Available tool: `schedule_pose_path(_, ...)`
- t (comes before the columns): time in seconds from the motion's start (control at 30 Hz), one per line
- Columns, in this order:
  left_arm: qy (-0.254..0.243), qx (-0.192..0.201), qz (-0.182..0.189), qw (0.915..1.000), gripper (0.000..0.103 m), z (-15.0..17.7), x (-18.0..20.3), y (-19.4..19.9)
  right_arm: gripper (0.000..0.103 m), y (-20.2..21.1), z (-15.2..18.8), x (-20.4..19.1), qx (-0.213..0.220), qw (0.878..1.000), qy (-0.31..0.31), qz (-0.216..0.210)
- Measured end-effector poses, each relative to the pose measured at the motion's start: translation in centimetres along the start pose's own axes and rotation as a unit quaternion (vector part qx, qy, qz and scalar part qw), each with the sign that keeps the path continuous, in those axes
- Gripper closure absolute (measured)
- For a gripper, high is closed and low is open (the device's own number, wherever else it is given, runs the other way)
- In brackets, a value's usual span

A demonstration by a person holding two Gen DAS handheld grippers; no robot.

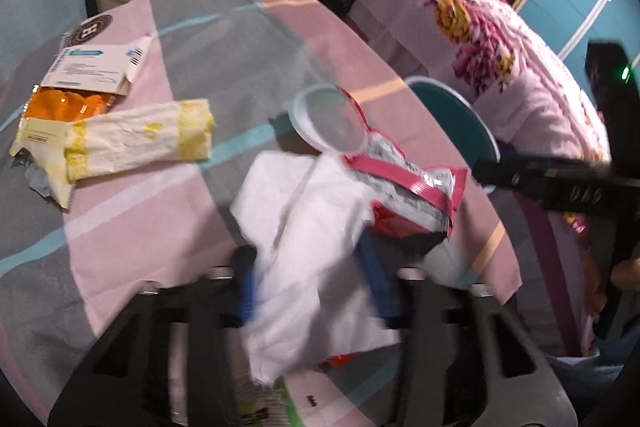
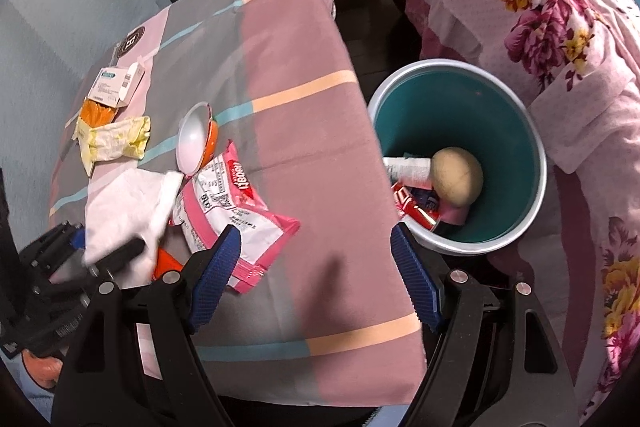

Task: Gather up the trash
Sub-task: 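Grasp the white tissue with the left gripper while the right gripper grasps the pink snack wrapper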

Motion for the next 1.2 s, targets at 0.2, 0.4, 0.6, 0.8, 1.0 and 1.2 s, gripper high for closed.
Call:
schedule_pose_path(0.2,0.041,0.017,-0.003,0.999,0.079,-1.4,-3.4,1.0,0.029,-1.5,0.1,-1.7,-0.017,1.0,0.01,-0.01)
schedule_pose_path(0.4,0.066,0.018,-0.004,0.9977,0.079,-1.4,-6.1,1.0,0.029,-3.1,0.0,-3.2,-0.032,0.999,0.016,-0.021)
schedule_pose_path(0.6,0.076,-0.008,-0.006,0.9971,0.073,-0.4,-7.7,0.0,0.029,-5.0,-0.1,-4.8,-0.053,0.998,0.013,-0.042)
schedule_pose_path(0.8,0.084,-0.023,0.005,0.9962,0.065,0.2,-8.5,-0.9,0.041,-5.4,-0.1,-5.7,-0.05,0.997,0.019,-0.049)
schedule_pose_path(1.0,0.062,-0.015,-0.012,0.9979,0.087,0.8,-7.6,-0.8,0.065,-5.5,0.1,-6.2,-0.053,0.997,0.024,-0.055)
schedule_pose_path(1.2,0.067,0.026,-0.027,0.997,0.098,0.1,-7.7,1.4,0.068,-3.7,-0.3,-6.1,-0.028,0.998,0.03,-0.047)
Point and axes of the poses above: each gripper's, at about its wrist camera, not at the fingertips, and y roughly against the way its jaws point, x to its right, z to its underside, the point moved 5 cm from there along -y, roughly the way its jaws point, and after that the axes turned 7 degrees about y, right-handed, at the moved point
